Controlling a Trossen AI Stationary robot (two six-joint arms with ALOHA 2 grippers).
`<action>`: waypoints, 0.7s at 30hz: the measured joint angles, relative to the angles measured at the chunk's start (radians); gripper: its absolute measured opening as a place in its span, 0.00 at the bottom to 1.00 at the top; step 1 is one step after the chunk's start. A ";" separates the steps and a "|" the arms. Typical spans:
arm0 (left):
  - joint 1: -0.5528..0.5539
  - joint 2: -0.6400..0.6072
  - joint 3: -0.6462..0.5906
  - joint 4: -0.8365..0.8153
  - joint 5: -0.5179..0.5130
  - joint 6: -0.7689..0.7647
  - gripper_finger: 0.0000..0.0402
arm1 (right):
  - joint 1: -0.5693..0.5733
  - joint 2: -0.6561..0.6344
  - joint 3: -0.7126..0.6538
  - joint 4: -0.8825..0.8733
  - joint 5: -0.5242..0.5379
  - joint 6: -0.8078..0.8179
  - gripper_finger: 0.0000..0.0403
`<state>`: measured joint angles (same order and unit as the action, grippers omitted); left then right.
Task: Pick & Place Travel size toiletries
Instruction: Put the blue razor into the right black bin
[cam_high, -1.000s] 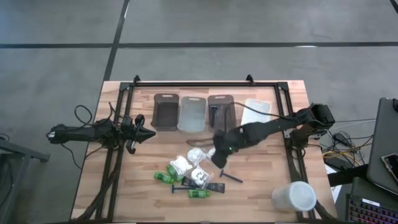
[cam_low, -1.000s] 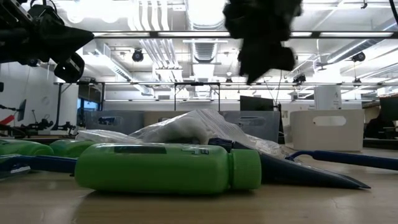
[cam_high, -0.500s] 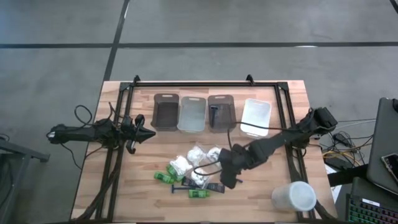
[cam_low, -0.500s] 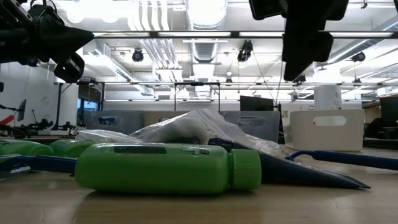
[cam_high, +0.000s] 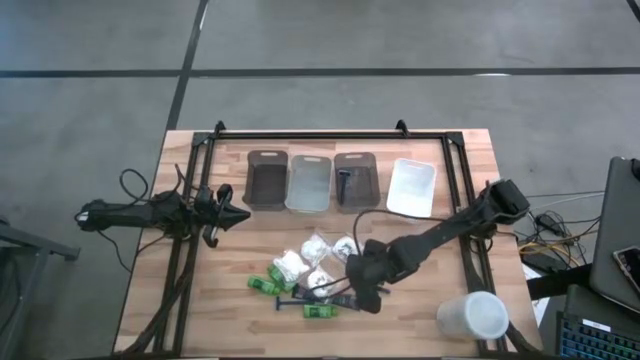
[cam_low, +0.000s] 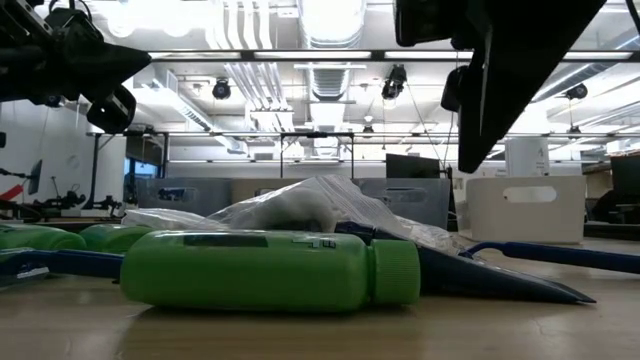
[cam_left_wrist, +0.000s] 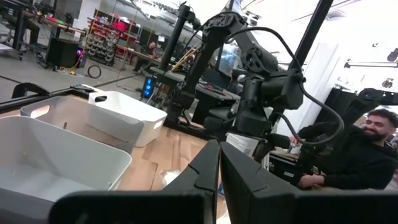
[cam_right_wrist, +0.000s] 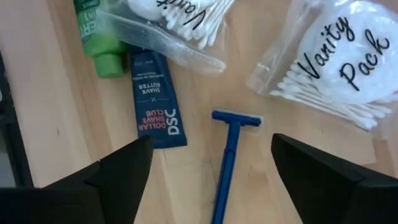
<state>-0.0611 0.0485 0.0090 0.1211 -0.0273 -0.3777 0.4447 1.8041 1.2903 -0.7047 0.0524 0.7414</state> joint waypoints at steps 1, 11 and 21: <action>0.000 0.000 0.000 0.000 0.000 0.000 0.05 | 0.001 0.007 0.000 -0.005 -0.001 0.033 0.82; 0.000 0.000 0.000 -0.005 0.000 0.000 0.05 | 0.012 0.072 -0.004 -0.077 -0.026 0.090 0.76; 0.000 0.001 0.000 -0.005 0.000 0.000 0.05 | 0.000 0.106 -0.033 -0.065 0.042 -0.021 0.70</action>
<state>-0.0611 0.0490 0.0090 0.1165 -0.0273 -0.3775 0.4450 1.9098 1.2574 -0.7696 0.0949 0.7203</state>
